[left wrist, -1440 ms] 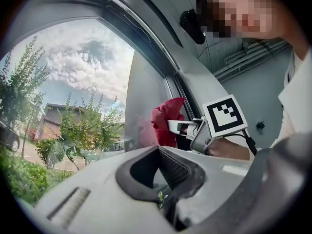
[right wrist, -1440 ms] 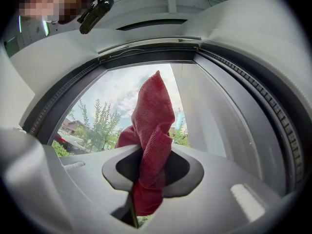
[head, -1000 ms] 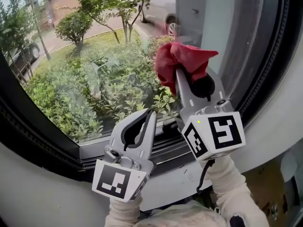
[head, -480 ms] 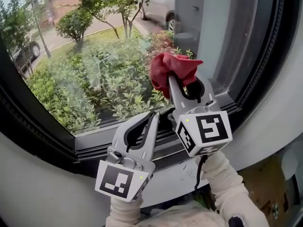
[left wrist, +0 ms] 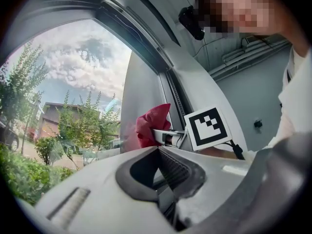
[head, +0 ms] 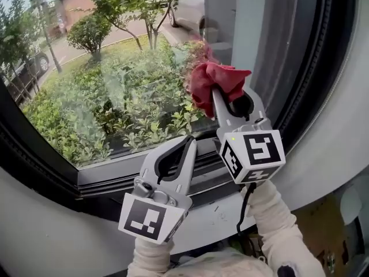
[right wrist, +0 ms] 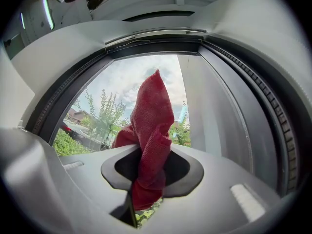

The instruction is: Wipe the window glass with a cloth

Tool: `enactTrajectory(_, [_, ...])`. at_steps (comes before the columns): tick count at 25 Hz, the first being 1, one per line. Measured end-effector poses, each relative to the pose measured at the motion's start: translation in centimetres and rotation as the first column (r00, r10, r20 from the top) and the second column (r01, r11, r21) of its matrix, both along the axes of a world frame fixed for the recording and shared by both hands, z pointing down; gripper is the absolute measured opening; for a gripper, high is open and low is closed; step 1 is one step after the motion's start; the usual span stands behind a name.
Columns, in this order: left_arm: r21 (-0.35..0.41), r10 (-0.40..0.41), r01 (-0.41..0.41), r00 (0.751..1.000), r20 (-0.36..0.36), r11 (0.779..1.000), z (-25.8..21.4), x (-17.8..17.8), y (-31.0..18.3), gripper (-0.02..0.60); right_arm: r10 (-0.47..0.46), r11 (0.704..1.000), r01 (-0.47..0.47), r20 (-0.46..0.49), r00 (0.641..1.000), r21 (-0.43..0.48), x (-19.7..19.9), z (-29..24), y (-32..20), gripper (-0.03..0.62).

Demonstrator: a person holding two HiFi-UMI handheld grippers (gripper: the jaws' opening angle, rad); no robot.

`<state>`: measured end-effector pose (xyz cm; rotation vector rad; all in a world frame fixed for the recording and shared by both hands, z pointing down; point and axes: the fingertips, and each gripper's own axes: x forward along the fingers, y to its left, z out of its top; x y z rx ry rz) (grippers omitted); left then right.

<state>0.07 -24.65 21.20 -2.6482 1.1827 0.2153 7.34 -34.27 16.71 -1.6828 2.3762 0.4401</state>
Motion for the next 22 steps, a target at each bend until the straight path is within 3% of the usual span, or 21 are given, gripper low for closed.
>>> enactTrajectory(13, [0.021, 0.039, -0.039, 0.999, 0.024, 0.999, -1.1, 9.1, -2.1, 0.000, 0.060, 0.998, -0.060, 0.010, 0.998, -0.004, 10.6, -0.3, -2.3, 0.126])
enactTrajectory(22, [0.022, 0.022, -0.023, 0.999, 0.029, 1.000, 0.0, 9.7, -2.1, 0.000, 0.076, 0.997, -0.076, 0.022, 0.997, 0.002, 11.4, 2.2, -2.3, 0.121])
